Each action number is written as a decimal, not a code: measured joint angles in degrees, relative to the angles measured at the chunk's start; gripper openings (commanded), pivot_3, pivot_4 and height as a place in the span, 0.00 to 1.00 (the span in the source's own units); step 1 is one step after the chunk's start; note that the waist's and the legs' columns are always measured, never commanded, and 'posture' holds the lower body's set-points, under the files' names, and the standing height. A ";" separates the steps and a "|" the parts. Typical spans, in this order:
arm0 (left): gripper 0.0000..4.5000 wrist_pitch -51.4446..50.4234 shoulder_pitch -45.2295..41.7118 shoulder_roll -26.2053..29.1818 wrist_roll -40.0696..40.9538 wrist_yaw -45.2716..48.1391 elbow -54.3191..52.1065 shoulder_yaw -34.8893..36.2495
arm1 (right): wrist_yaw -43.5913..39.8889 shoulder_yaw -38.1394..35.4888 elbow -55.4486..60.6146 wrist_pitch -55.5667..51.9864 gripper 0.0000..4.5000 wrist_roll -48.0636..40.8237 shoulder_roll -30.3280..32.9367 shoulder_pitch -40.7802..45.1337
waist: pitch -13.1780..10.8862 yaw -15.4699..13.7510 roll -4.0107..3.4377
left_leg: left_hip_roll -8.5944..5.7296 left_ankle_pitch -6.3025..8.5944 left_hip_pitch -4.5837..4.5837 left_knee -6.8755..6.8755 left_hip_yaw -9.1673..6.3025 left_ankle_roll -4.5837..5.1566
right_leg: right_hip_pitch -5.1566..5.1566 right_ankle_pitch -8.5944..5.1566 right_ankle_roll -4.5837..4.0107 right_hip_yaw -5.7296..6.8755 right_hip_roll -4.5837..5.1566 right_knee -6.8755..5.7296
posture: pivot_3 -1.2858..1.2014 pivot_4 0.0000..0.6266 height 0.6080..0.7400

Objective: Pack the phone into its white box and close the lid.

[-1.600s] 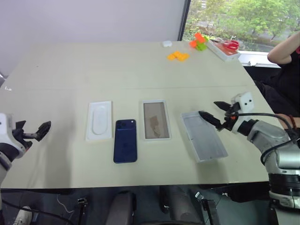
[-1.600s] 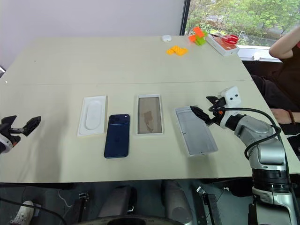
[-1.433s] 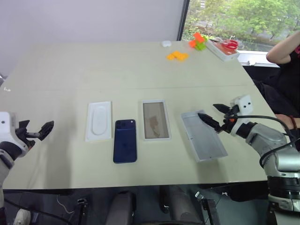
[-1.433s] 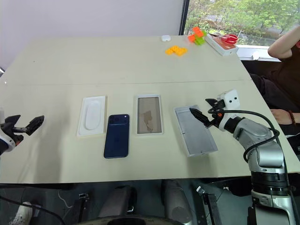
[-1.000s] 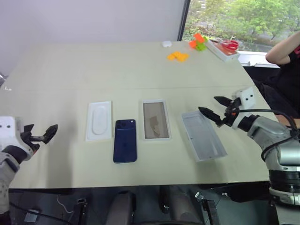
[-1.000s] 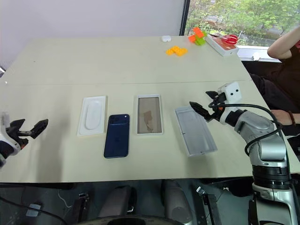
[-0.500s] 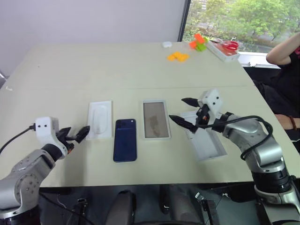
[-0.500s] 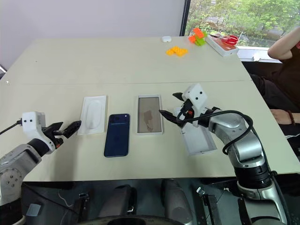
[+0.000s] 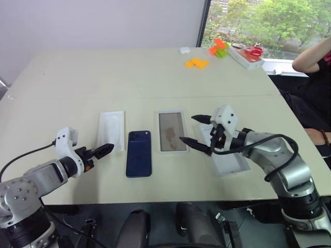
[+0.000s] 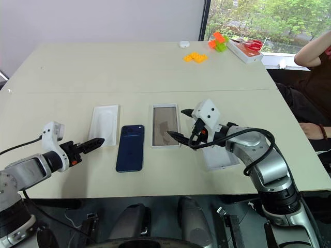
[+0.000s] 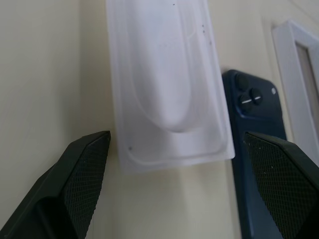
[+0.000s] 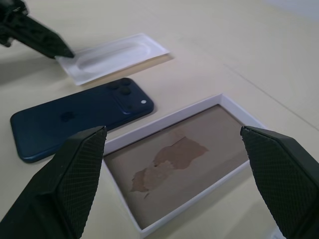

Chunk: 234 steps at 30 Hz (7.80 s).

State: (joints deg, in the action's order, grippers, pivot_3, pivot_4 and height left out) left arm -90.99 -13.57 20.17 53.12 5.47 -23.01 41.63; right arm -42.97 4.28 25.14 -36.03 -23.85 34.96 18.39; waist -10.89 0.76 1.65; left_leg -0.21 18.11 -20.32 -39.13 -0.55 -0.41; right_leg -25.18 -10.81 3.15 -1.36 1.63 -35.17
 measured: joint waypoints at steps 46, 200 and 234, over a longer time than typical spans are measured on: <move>0.01 30.49 -5.60 -4.87 57.04 -55.36 0.96 -32.39 | -2.13 2.10 -2.03 4.08 1.00 4.03 0.68 2.28 | -0.05 -0.17 0.11 | -0.02 -0.02 -0.08 0.03 -0.21 -0.08 | -0.04 0.01 -0.04 -0.02 0.01 0.03 | 0.52 0.24 1.00; 0.95 18.83 8.25 24.48 40.37 -11.55 4.68 -27.15 | -0.15 34.96 -9.62 -16.83 0.00 20.82 -12.20 20.35 | -0.28 0.14 -0.06 | 0.03 -0.28 -0.93 0.00 -0.06 -0.48 | -1.05 0.23 -0.26 0.08 0.02 -0.17 | 0.52 0.24 1.00; 0.95 29.66 8.34 24.62 47.68 -21.28 4.82 -34.14 | -0.31 33.46 -13.61 -15.68 0.00 23.34 -14.80 20.23 | -0.12 0.12 -0.12 | 0.03 -0.27 -0.07 0.18 -0.14 -0.47 | -0.16 -0.03 -0.11 0.10 -0.03 0.05 | 0.52 0.24 1.00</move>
State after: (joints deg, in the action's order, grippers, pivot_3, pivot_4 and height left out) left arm -61.33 -5.23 44.79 100.80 -15.81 -18.19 7.49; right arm -43.28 37.74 11.53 -51.71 -0.51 20.17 38.62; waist -11.01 0.89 1.53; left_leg -0.19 17.85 -20.40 -38.94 -0.69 -0.88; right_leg -25.34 -10.84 3.04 -1.26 1.60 -35.12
